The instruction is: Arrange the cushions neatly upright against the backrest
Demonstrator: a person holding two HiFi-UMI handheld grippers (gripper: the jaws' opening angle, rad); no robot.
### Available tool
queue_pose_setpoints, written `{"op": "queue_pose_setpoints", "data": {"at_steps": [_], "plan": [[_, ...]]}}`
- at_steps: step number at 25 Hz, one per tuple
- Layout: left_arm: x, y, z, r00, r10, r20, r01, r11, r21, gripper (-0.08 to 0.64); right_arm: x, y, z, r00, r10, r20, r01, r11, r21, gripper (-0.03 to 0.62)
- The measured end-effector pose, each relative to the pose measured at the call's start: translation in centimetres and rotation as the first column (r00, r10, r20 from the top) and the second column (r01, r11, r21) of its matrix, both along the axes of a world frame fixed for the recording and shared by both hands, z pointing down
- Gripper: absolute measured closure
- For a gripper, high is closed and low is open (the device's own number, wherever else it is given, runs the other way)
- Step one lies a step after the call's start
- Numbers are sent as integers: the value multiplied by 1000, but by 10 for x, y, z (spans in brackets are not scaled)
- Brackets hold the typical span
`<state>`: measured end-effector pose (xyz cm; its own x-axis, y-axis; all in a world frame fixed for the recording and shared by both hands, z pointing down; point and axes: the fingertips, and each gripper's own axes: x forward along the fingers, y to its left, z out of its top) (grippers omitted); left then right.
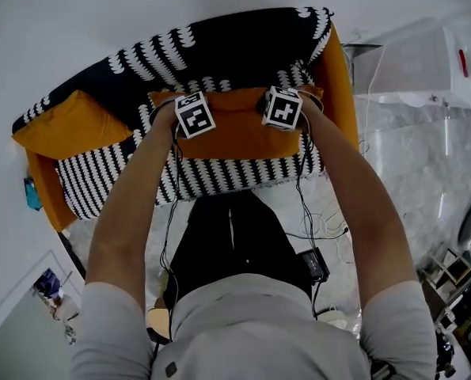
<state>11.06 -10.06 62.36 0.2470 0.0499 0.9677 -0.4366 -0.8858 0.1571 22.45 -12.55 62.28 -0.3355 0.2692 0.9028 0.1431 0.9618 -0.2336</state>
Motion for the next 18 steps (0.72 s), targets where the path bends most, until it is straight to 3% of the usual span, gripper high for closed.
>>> {"op": "queue_pose_setpoints", "data": {"at_steps": [9,18], "plan": [[-56,-9,-25,994,-104,23,103,994,41,540,-55,-16,-26,995,-96,23,95,995,43,565],[-101,-29,-43,990,-140,34,137,988,68,541,-101,-38,-45,990,-137,32,135,989,69,565]]}}
